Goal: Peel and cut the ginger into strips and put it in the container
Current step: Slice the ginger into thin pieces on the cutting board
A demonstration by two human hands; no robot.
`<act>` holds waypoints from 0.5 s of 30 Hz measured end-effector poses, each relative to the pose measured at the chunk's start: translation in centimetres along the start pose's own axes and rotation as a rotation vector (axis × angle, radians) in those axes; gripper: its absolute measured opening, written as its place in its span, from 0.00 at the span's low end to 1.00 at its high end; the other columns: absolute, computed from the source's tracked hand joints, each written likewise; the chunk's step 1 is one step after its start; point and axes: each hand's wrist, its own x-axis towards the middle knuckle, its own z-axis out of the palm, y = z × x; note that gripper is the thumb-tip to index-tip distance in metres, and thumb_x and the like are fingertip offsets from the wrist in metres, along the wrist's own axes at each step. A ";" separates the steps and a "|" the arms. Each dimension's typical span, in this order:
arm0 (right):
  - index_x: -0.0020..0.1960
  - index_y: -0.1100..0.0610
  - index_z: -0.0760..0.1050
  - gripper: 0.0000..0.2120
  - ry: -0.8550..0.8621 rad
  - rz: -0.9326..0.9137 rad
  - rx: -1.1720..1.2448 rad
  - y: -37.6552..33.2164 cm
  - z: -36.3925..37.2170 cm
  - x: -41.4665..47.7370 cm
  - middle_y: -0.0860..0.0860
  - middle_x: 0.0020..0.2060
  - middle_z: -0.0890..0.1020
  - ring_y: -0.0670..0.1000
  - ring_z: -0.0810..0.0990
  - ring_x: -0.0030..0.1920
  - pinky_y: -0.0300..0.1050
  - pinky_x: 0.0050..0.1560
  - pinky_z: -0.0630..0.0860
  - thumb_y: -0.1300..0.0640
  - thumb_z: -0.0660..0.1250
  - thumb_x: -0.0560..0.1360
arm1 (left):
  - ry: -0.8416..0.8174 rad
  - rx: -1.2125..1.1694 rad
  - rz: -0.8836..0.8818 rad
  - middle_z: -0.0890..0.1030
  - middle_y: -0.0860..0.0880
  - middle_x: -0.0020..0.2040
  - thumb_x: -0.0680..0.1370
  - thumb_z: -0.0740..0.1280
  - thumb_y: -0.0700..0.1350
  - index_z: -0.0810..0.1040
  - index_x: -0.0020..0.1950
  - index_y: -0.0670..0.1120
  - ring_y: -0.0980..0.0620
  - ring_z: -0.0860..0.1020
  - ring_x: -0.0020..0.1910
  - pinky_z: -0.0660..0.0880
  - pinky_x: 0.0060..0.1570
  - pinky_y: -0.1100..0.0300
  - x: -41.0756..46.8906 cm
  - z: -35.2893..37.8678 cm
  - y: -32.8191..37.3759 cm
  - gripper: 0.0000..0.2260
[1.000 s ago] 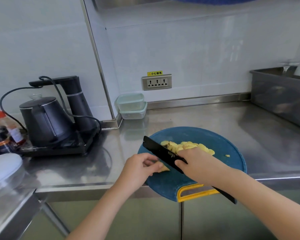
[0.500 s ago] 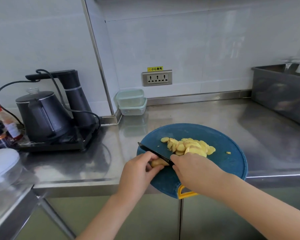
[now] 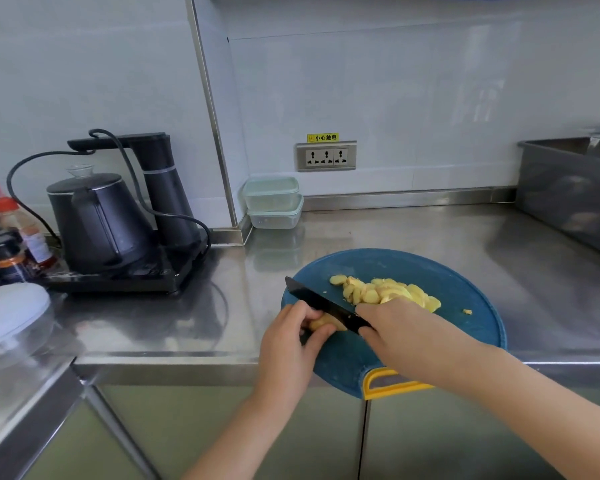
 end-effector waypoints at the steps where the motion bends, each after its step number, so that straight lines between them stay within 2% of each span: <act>1: 0.56 0.56 0.71 0.11 0.017 0.006 0.006 0.0 -0.3 -0.1 0.50 0.40 0.72 0.50 0.71 0.40 0.42 0.39 0.69 0.53 0.52 0.83 | -0.005 0.003 0.001 0.78 0.55 0.41 0.73 0.73 0.45 0.75 0.42 0.47 0.59 0.75 0.43 0.71 0.41 0.69 0.0 -0.1 0.0 0.07; 4: 0.52 0.53 0.70 0.10 0.052 0.033 0.000 0.0 -1.2 0.1 0.49 0.40 0.72 0.48 0.70 0.38 0.43 0.36 0.67 0.51 0.53 0.82 | -0.005 0.029 0.001 0.78 0.54 0.41 0.73 0.72 0.48 0.73 0.42 0.50 0.59 0.75 0.44 0.71 0.41 0.69 -0.1 -0.1 -0.1 0.08; 7: 0.48 0.53 0.68 0.08 0.051 0.055 0.048 -0.1 -1.9 0.4 0.50 0.39 0.74 0.48 0.71 0.35 0.44 0.35 0.70 0.51 0.54 0.82 | 0.005 0.042 -0.009 0.78 0.55 0.43 0.73 0.72 0.50 0.74 0.43 0.49 0.60 0.75 0.45 0.71 0.42 0.69 -0.2 0.1 -0.2 0.08; 10: 0.48 0.53 0.69 0.08 0.045 0.060 0.071 0.1 -2.0 0.5 0.51 0.42 0.77 0.50 0.74 0.37 0.45 0.38 0.74 0.51 0.55 0.82 | 0.004 0.038 -0.012 0.79 0.55 0.43 0.73 0.72 0.49 0.75 0.44 0.48 0.61 0.74 0.46 0.71 0.42 0.71 -0.2 0.0 -0.2 0.08; 15: 0.52 0.54 0.71 0.11 0.054 0.010 -0.020 -0.2 -1.3 0.2 0.50 0.42 0.73 0.50 0.71 0.42 0.44 0.39 0.66 0.49 0.53 0.82 | 0.002 0.023 -0.011 0.79 0.55 0.41 0.73 0.73 0.47 0.74 0.42 0.47 0.60 0.75 0.45 0.70 0.41 0.72 -0.1 -0.1 -0.1 0.08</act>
